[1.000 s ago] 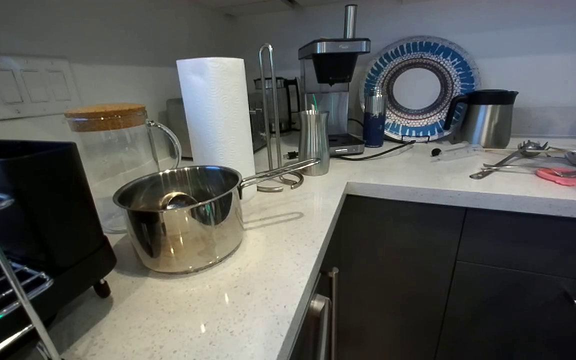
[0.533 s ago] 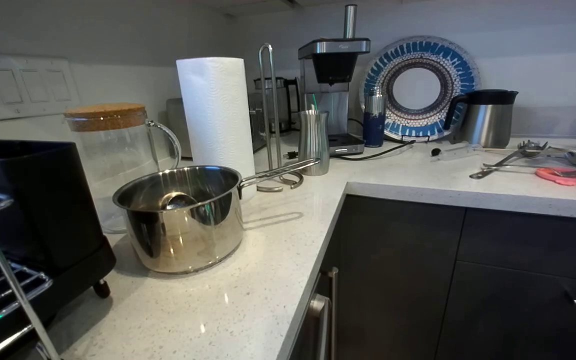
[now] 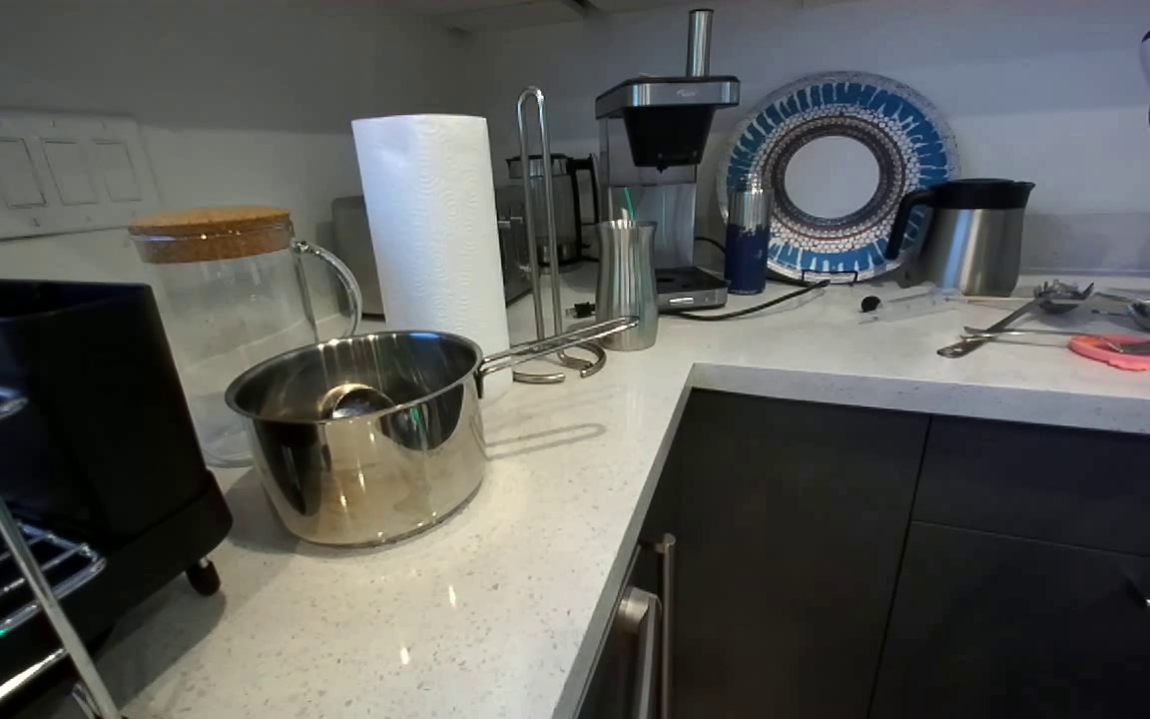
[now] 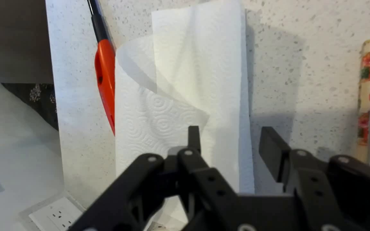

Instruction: Unfold the paper towel

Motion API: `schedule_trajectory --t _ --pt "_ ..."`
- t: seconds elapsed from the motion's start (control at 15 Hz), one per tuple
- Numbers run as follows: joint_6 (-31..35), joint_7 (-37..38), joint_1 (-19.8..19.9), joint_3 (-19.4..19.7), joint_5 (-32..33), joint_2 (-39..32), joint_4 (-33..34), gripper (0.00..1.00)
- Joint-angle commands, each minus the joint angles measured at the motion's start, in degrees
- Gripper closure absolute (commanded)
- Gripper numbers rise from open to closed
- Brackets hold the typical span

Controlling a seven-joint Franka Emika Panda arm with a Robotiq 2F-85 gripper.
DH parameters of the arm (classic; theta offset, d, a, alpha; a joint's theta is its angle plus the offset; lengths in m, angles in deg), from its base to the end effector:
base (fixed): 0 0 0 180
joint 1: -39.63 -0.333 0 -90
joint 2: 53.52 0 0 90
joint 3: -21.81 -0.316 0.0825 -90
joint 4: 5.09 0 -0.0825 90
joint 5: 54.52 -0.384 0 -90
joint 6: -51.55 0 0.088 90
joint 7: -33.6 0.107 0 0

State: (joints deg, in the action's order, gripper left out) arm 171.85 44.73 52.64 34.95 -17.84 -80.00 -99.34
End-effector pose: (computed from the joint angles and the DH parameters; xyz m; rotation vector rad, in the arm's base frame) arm 0.6054 -0.3081 0.3642 2.4679 -0.3626 -0.1176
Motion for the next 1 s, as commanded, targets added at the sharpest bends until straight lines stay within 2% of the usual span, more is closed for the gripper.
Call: schedule_trajectory --t 0.0,0.07,0.27,0.47,0.53,0.93 --pt "0.6 -4.4 0.8 0.2 -3.5 -4.7 4.8 0.44" --pt "0.5 -5.2 0.9 0.3 -4.2 -5.5 5.6 0.44" --pt "0.0 -6.1 0.9 0.9 -5.6 -7.9 8.3 0.73" --pt "-1.3 -6.8 0.5 1.4 -6.5 -8.9 10.1 0.97" --pt "-1.9 -7.2 0.4 1.5 -6.9 -9.0 10.4 1.0" --pt "-5.9 -9.4 0.6 1.4 -9.9 -5.6 9.8 1.0"
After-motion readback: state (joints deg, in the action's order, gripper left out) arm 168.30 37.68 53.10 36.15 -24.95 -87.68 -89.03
